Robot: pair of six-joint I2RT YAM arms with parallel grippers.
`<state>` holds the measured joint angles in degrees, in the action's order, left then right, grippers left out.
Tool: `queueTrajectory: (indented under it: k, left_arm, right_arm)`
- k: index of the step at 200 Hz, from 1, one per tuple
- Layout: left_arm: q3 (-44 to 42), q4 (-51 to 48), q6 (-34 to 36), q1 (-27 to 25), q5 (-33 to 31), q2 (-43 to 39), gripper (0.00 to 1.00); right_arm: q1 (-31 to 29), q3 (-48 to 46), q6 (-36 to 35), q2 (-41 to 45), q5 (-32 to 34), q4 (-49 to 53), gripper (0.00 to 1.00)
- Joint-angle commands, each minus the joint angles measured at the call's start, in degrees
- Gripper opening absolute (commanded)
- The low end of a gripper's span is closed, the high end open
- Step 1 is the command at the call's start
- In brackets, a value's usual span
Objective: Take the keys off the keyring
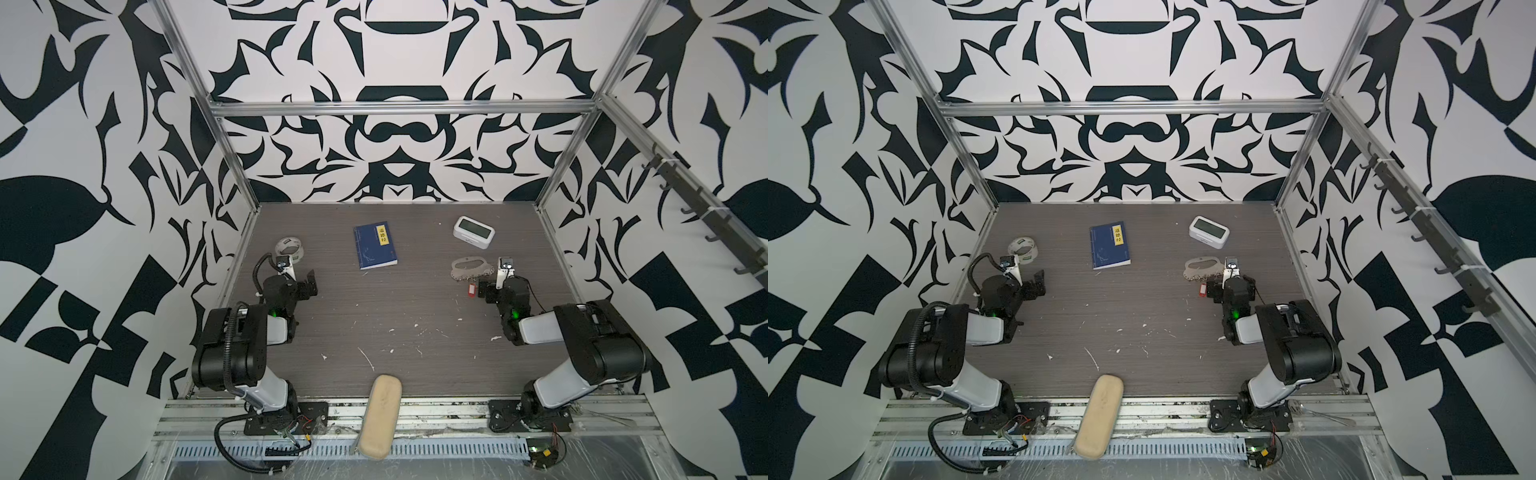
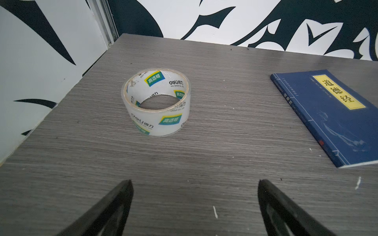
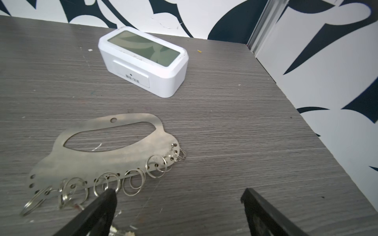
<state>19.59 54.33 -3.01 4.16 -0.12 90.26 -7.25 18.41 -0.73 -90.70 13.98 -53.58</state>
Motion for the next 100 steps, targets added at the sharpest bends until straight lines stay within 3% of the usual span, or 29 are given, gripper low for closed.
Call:
queueTrajectory:
  k: [1,100]
  left_arm:
    - [1.0,0.3,0.0,0.1,0.4,-1.0,0.99]
    - [1.5,-0.7,-0.6,0.1,-1.1,-0.9,0.99]
  right_arm:
    - [0.1,1.2,-0.9,1.4,-0.8,-0.6,1.0]
    - [0.1,1.3,-0.8,1.4,-0.9,-0.6,1.0]
